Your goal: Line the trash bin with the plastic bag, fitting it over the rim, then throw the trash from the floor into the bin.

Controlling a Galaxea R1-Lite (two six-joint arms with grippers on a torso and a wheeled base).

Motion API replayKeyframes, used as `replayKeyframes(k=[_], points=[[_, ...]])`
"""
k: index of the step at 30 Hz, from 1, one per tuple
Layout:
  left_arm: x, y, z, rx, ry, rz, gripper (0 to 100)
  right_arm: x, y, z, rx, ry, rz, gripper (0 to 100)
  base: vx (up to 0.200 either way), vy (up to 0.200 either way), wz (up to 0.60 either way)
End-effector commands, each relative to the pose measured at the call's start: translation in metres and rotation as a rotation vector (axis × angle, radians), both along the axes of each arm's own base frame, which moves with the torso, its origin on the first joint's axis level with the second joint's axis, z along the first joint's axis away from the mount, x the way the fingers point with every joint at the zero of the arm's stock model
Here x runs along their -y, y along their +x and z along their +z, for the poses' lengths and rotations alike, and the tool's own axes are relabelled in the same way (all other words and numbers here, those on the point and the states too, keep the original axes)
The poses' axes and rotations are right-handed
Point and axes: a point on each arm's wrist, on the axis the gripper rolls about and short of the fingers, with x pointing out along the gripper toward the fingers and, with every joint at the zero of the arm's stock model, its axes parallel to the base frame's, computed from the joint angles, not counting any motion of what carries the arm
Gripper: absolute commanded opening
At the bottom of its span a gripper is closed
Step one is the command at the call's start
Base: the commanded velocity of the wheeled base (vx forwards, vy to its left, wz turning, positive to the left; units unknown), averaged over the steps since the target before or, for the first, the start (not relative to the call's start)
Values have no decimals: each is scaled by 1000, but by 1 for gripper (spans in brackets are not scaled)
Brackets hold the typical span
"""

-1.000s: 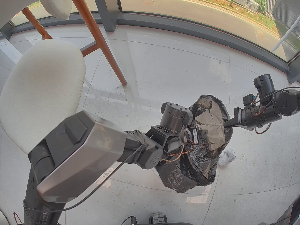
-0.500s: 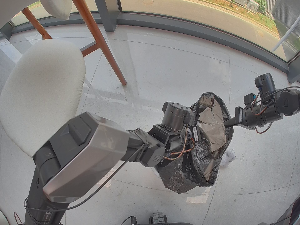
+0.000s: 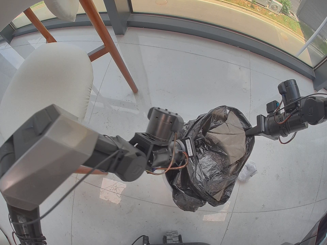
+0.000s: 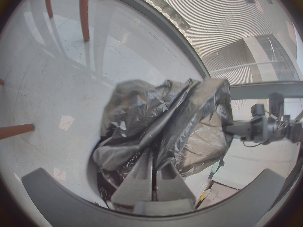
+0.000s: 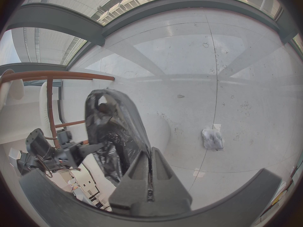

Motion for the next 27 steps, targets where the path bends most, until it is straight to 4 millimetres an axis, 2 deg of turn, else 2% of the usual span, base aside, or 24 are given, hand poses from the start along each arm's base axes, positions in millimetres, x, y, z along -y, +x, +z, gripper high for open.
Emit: replayKeyframes(k=[1, 3, 5, 11, 15, 19, 23, 27], points=[[-26, -16, 35, 14, -70, 39, 0, 0, 12, -10, -19, -6, -3, 0, 0, 0, 0], [-41, -18, 34, -7, -67, 68, 0, 8, 14, -13, -21, -18, -12, 0, 0, 0, 0], [-49, -20, 28, -34, -59, 62, 0, 9, 14, -15, -25, -25, -9, 0, 0, 0, 0], [-49, -17, 23, -29, -73, 56, 0, 18, 24, -22, -34, -26, -35, 0, 0, 0, 0], [-38, -9, 27, 59, -145, 43, 0, 26, 27, -19, -25, -26, -57, 0, 0, 0, 0], [-17, -13, 16, 27, -156, 11, 0, 32, 25, -19, -26, -31, -65, 0, 0, 0, 0], [-10, -12, 13, 21, -166, 13, 0, 27, 23, -23, -41, -31, -48, 0, 0, 0, 0], [-14, -1, 15, 37, -179, 37, 0, 6, 20, -23, -42, -9, 26, 0, 0, 0, 0]])
